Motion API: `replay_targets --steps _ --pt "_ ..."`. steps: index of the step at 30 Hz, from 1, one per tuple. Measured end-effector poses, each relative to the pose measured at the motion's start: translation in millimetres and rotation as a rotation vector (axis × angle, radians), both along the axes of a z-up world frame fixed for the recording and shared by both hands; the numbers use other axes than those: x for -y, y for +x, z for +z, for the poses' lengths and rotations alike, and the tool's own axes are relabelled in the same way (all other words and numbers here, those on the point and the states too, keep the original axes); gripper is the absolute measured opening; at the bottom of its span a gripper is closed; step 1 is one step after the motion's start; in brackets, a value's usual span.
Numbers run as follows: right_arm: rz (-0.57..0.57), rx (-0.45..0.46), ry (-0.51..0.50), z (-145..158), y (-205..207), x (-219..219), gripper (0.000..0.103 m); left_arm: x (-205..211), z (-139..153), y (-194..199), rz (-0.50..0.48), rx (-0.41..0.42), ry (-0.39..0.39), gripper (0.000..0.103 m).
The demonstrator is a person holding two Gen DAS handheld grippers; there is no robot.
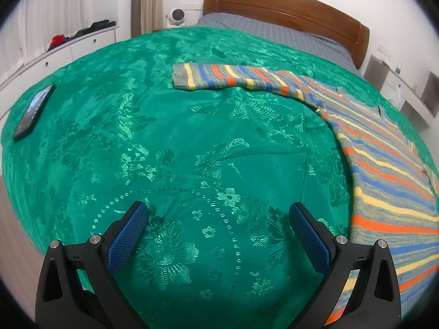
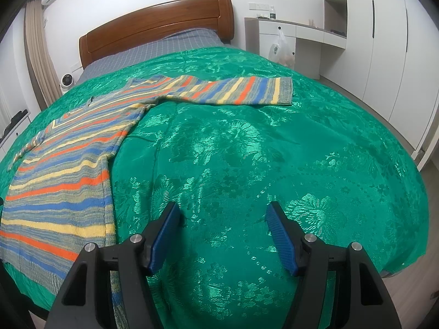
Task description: Fold small clothes
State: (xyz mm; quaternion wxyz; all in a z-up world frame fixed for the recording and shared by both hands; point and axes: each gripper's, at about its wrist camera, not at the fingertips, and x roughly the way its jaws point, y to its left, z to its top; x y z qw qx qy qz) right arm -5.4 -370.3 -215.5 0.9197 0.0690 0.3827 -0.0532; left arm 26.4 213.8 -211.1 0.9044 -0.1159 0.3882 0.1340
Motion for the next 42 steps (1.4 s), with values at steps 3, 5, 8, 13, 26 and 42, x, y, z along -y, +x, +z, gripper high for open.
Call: replay_targets --steps 3,5,8,13,26,42 --pt "0.000 0.000 0.000 0.0 -0.1 0.0 0.066 -0.1 0.0 0.0 0.000 0.000 0.000 0.103" --pt "0.000 0.000 -0.001 -0.1 -0.1 0.3 0.066 -0.3 0.2 0.0 0.000 0.001 0.000 0.103" --pt "0.000 0.000 -0.001 0.0 -0.3 -0.4 0.066 -0.9 0.8 -0.5 0.005 0.003 0.000 0.103" --pt "0.002 0.002 -0.003 0.6 0.0 -0.6 0.066 -1.3 1.9 -1.3 0.011 0.007 -0.004 0.103" --pt "0.002 0.003 -0.005 0.7 -0.4 -1.4 0.066 -1.1 2.2 -1.6 0.014 0.009 -0.004 0.103" --pt "0.193 -0.044 0.066 45.1 54.9 -10.9 0.066 10.2 5.3 -3.2 -0.039 0.024 0.006 0.103"
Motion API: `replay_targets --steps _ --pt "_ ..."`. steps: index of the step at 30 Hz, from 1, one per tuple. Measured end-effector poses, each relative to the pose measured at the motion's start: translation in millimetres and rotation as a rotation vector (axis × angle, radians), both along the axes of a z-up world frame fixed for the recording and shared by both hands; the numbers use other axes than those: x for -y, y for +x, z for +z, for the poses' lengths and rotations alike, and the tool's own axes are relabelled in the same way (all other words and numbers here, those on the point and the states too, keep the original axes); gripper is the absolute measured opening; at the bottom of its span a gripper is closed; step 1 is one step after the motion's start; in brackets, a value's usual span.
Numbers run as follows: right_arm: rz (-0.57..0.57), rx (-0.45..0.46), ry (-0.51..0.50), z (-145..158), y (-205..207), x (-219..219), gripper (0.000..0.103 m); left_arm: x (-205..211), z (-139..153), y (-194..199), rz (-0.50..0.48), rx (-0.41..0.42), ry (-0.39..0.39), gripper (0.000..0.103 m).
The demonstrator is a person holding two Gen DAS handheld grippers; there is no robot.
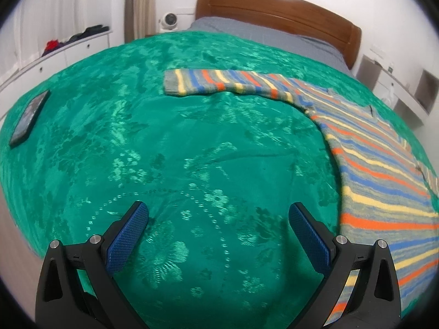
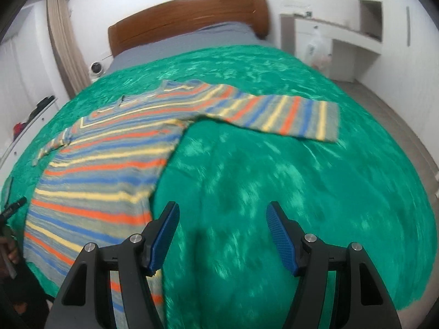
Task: Fold small clothes
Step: 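Move the right gripper to the sleeve cuff and grasp it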
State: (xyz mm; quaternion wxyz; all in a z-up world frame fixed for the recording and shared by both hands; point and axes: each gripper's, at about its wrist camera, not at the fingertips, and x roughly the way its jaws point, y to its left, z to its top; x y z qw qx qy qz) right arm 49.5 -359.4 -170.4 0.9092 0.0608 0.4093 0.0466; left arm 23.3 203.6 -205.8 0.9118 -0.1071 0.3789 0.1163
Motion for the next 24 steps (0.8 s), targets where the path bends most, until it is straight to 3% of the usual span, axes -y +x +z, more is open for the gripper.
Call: replay_targets --steps 4,10,14,18,21,24 --pt "0.049 -0.007 0.019 13.4 25.3 -3.9 0.066 7.6 -2.9 4.5 -0.020 -0.024 0.030 0.102" --pt "0.314 -0.010 0.037 21.5 32.4 -75.5 0.066 15.5 -5.6 5.5 -0.031 -0.047 0.079 0.102" --pt "0.502 -0.049 -0.017 -7.3 -3.8 -122.2 0.065 19.1 -5.1 4.0 -0.037 -0.055 0.085 0.103" --pt "0.579 -0.136 -0.059 -52.7 -64.9 -135.4 0.068 23.2 -5.3 3.2 -0.043 -0.058 0.085 0.103" --pt "0.642 -0.209 -0.045 -57.6 -97.6 -131.8 0.068 27.0 -6.4 4.6 -0.050 -0.065 0.102 0.103" --pt "0.639 -0.264 0.032 -44.6 -102.3 -112.7 0.066 27.6 -6.9 5.3 -0.049 -0.068 0.103 0.103"
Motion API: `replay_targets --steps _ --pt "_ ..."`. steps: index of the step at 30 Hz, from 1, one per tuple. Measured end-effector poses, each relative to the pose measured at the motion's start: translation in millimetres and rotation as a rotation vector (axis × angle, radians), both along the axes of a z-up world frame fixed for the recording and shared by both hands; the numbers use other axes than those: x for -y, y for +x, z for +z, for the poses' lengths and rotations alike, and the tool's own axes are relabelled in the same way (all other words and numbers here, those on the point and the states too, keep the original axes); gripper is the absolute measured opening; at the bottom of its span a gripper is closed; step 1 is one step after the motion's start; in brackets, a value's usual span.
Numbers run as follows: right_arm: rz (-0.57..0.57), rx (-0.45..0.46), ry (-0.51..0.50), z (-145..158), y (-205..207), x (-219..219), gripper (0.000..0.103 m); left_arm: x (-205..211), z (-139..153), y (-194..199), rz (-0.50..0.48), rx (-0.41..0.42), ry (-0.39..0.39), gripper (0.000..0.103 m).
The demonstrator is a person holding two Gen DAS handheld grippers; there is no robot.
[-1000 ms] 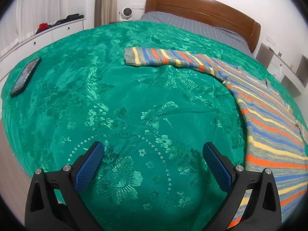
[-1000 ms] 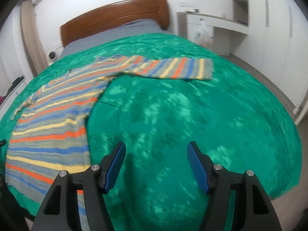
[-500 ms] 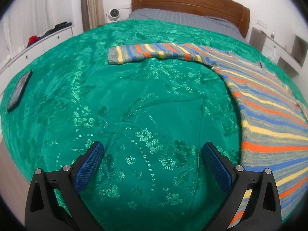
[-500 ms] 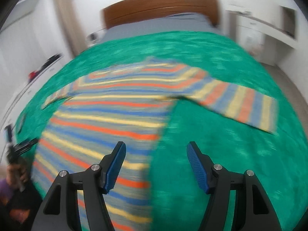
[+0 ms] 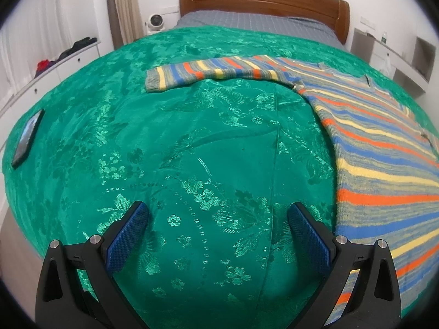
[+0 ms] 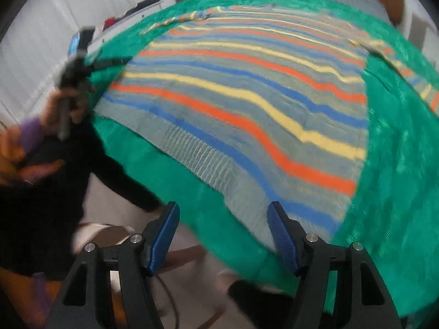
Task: Fold small clothes
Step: 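Move the right gripper to the sleeve cuff and grasp it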
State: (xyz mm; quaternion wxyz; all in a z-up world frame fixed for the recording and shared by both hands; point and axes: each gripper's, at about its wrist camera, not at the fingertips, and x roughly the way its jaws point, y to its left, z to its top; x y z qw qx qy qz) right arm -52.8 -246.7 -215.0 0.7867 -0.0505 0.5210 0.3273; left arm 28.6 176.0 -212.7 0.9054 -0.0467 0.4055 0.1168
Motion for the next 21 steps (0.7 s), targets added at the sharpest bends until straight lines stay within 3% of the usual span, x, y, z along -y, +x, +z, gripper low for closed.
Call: replay_targets --steps 2,5,7,9,13,16,21 --pt "-0.058 -0.006 0.055 19.6 12.2 27.1 0.066 -0.3 0.1 -0.2 0.002 0.001 -0.003 0.103" --pt "-0.211 0.078 0.076 53.6 57.0 85.5 0.066 -0.2 0.2 -0.3 0.001 0.000 0.000 0.103" --pt "-0.395 0.146 0.103 74.2 103.9 143.3 0.066 -0.4 0.4 -0.3 0.001 -0.001 0.001 0.103" --pt "-0.601 0.157 0.134 78.0 153.2 208.5 0.066 -0.9 0.6 -0.3 0.002 -0.001 0.002 0.103" --pt "-0.878 0.007 0.210 46.0 223.1 295.8 0.064 -1.4 0.6 0.7 0.010 -0.005 0.004 0.103" --pt "-0.947 -0.106 0.274 14.1 245.0 317.3 0.056 -1.2 -0.2 2.0 0.017 -0.010 0.008 0.103" --pt "-0.982 -0.186 0.317 -14.4 268.6 326.0 0.047 0.1 -2.7 4.5 0.018 -0.024 0.021 0.103"
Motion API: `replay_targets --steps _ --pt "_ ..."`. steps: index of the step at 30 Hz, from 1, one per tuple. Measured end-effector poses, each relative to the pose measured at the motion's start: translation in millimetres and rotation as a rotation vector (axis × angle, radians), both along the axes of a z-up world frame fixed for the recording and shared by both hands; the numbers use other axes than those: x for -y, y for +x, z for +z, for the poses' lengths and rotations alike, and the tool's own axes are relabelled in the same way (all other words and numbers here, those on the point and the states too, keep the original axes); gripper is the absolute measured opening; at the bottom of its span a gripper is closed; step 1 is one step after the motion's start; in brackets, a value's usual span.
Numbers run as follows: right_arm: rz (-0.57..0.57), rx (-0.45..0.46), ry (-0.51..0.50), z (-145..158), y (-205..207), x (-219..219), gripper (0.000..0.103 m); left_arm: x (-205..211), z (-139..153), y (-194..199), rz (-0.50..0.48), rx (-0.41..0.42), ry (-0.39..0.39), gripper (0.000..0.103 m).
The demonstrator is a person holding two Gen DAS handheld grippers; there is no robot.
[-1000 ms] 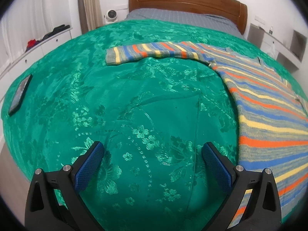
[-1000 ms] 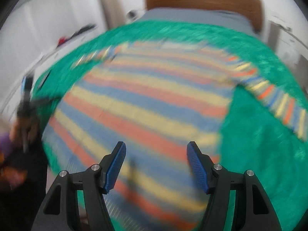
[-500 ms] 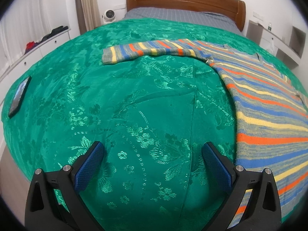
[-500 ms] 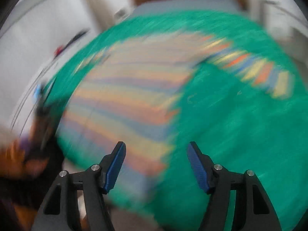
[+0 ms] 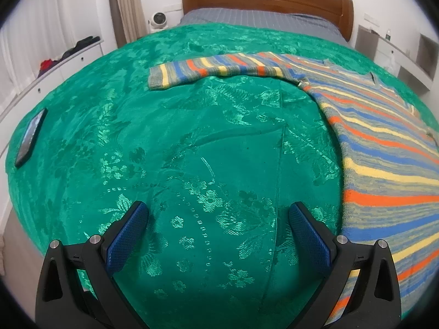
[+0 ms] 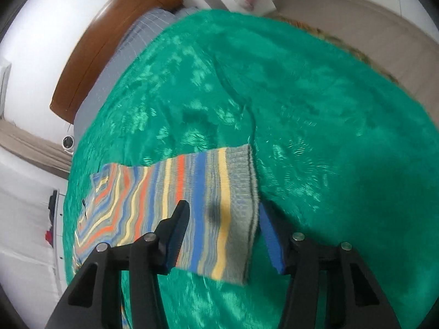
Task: Fold small clothes
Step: 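Move the right gripper to the sleeve cuff and grasp it, then carry the sleeve cuff across the sweater body with the right gripper and release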
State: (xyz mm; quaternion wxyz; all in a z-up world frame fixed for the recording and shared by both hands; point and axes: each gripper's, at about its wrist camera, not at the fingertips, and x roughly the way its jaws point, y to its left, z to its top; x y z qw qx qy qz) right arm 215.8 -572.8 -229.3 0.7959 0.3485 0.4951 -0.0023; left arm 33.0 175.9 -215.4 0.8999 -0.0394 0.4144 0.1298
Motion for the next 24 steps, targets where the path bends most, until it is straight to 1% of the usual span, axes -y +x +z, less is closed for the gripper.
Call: replay_targets --steps 1,2,3,4,5,7,8,9,11,13,15,16,18,21,22,24 --pt "-0.001 -0.010 0.010 -4.0 0.5 1.4 0.025 -0.1 -0.5 0.6 0.001 -0.002 0.001 0.103" --pt "0.003 -0.027 0.000 -4.6 8.0 -1.1 0.002 -0.2 -0.7 0.7 0.002 -0.003 0.000 0.103" --pt "0.007 -0.041 -0.049 -4.0 11.0 -1.2 0.002 -0.2 -0.7 0.5 0.002 -0.002 -0.001 0.103" --pt "0.003 -0.044 -0.132 1.3 10.7 -2.9 0.001 -0.5 -0.7 0.5 0.004 -0.001 -0.002 0.103" --pt "-0.011 -0.060 -0.184 3.9 7.8 -1.1 0.001 -0.5 -0.7 0.4 0.004 -0.001 -0.003 0.103" --pt "-0.044 -0.088 -0.188 3.4 8.4 0.5 0.001 -0.7 -0.8 0.5 0.005 0.002 -0.004 0.103" --pt "-0.041 -0.096 -0.214 6.5 11.6 -4.2 0.001 -1.0 -0.8 0.4 0.005 0.003 -0.006 0.103" --pt "-0.021 -0.088 -0.254 15.2 16.0 -12.9 0.001 -1.0 -0.9 0.7 0.005 0.003 -0.007 0.103" --pt "0.006 -0.043 -0.289 34.0 23.1 -27.2 0.001 -1.8 -0.7 0.2 0.004 0.006 -0.012 0.103" --pt "0.046 0.023 -0.305 63.9 31.7 -49.2 0.001 -2.3 -0.6 -0.4 0.002 0.009 -0.016 0.103" --pt "0.126 0.110 -0.315 104.8 42.0 -83.8 0.001 -3.0 -0.7 -0.7 0.001 0.013 -0.019 0.103" --pt "0.154 0.139 -0.309 118.9 46.8 -97.3 0.001 -3.3 -0.6 -0.9 0.001 0.016 -0.021 0.103" --pt "0.259 0.217 -0.274 158.7 61.2 -148.9 0.001 -3.6 -0.3 -0.8 0.000 0.018 -0.021 0.103" --pt "0.389 0.266 -0.238 186.4 75.8 -214.9 0.001 -3.9 -0.1 -1.0 -0.002 0.022 -0.023 0.103" --pt "0.444 0.277 -0.219 192.5 82.5 -248.0 0.001 -4.3 0.1 -1.4 -0.003 0.024 -0.026 0.103" --pt "0.507 0.280 -0.207 191.7 89.7 -289.0 0.002 -5.1 0.5 -1.9 -0.004 0.026 -0.030 0.103"
